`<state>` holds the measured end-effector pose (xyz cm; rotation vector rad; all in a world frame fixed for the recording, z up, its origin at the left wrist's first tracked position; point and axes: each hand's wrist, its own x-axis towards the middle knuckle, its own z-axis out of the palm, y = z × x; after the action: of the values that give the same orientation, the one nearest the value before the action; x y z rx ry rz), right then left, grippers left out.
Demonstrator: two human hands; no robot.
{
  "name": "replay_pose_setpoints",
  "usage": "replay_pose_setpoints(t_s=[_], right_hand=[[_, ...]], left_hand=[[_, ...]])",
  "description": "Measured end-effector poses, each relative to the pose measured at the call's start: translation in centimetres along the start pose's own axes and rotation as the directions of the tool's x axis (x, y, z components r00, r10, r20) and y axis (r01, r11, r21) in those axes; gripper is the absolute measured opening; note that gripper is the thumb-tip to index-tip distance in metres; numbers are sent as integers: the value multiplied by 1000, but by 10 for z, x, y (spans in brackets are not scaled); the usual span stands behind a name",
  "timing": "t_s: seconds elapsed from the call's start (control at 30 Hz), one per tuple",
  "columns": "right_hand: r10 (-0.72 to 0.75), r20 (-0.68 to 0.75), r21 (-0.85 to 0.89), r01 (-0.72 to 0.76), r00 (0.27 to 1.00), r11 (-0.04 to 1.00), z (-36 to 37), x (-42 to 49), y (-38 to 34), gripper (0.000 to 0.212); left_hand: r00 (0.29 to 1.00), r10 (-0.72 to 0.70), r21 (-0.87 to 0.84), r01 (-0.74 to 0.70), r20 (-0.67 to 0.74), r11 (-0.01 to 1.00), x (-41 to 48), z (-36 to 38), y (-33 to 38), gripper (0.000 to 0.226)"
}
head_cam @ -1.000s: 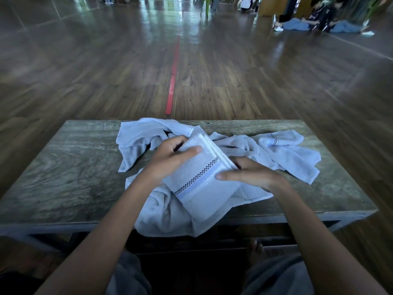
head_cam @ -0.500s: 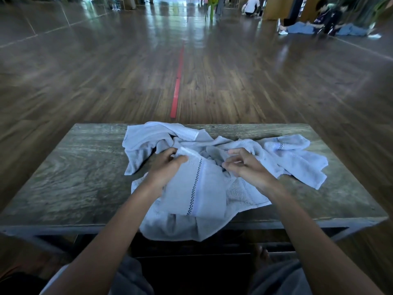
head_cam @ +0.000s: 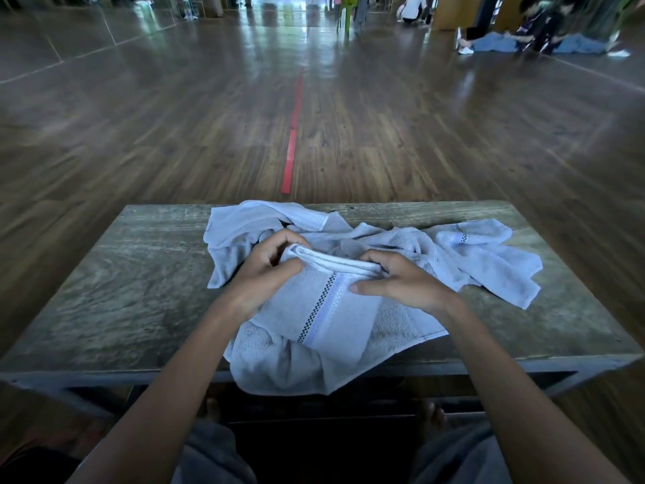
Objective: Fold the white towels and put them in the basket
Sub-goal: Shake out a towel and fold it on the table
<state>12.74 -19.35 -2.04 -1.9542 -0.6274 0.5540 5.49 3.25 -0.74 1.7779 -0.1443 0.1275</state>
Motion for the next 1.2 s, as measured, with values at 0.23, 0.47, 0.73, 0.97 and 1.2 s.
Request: replay_pose_setpoints(t_s=[0.23,0.47,0.73,0.97,1.2], right_hand=[[44,-123,256,-11,991,967,-22,-12,7,28],[87,-309,162,-38,947,986,-20,-5,18,13],[-220,-486,-480,-47,846,876,-5,9,33,38],[-253,-235,-869,-87,938,488,53,-2,48,61],[-124,-248,-877,-168,961,450,49,-4,74,76]], left_hand=[[954,-220,-220,175,-201,960,7,7,-7,11],[866,-475,-241,433,-153,868,15,17,-27,21],[903,-2,349,168,-430,922,21,31,-50,25],[994,-78,894,-34,76,446,-10,76,-81,69],[973,-232,926,104,-18,363,-14,56,-92,78]])
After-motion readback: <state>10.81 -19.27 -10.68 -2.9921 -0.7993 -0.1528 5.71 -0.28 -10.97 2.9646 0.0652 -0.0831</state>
